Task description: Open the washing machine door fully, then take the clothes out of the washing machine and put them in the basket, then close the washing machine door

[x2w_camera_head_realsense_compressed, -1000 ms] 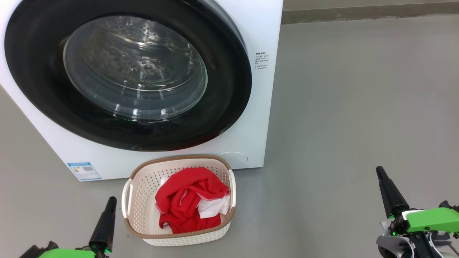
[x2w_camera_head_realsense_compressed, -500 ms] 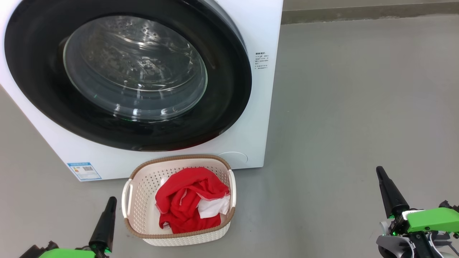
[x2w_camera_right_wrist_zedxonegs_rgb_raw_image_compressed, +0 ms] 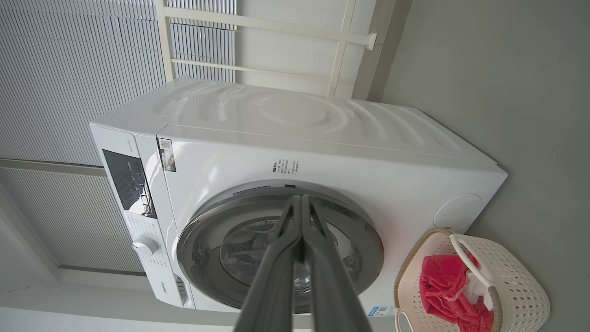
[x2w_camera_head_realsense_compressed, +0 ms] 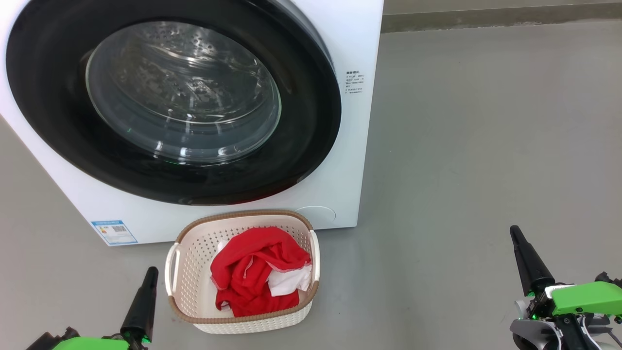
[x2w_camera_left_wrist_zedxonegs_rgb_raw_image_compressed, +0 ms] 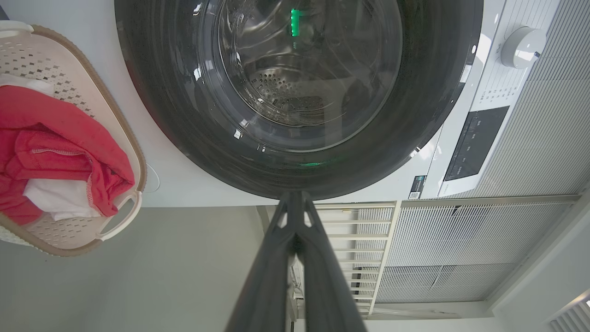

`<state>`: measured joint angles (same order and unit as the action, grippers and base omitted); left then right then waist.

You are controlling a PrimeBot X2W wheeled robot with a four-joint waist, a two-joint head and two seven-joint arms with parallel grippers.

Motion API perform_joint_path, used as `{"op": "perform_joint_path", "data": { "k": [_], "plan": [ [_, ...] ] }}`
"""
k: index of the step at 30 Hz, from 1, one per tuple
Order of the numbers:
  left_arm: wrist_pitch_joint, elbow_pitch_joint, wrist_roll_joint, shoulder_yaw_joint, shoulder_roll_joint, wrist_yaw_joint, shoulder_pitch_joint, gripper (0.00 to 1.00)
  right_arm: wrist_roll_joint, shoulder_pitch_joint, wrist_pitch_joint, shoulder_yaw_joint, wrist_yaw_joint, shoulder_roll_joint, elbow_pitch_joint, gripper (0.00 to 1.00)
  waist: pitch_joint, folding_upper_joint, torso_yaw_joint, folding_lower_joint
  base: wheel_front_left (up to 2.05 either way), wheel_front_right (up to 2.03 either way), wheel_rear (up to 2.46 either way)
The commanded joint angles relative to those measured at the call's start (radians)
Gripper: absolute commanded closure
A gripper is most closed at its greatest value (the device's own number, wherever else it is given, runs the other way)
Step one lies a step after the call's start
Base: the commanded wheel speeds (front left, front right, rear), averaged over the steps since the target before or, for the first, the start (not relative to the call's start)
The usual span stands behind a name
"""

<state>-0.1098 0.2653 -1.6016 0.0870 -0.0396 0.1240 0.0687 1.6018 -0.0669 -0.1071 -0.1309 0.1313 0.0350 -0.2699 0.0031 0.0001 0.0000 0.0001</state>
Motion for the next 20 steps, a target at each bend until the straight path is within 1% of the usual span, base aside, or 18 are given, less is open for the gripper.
{"op": "perform_joint_path", "data": {
  "k": [1, 20],
  "plan": [
    [-0.003, -0.020, -0.007, 0.027, -0.011, 0.007, 0.039, 1.00, 0.006, -0.041, -0.007, 0.016, -0.001, 0.015, 0.025, 1.00, 0.000, -0.0001, 0.000, 0.0000, 0.00, 0.00, 0.00],
    [-0.003, -0.020, -0.007, 0.027, -0.011, 0.007, 0.039, 1.00, 0.006, -0.041, -0.007, 0.016, -0.001, 0.015, 0.025, 1.00, 0.000, -0.0001, 0.000, -0.0001, 0.00, 0.00, 0.00]
  ]
}}
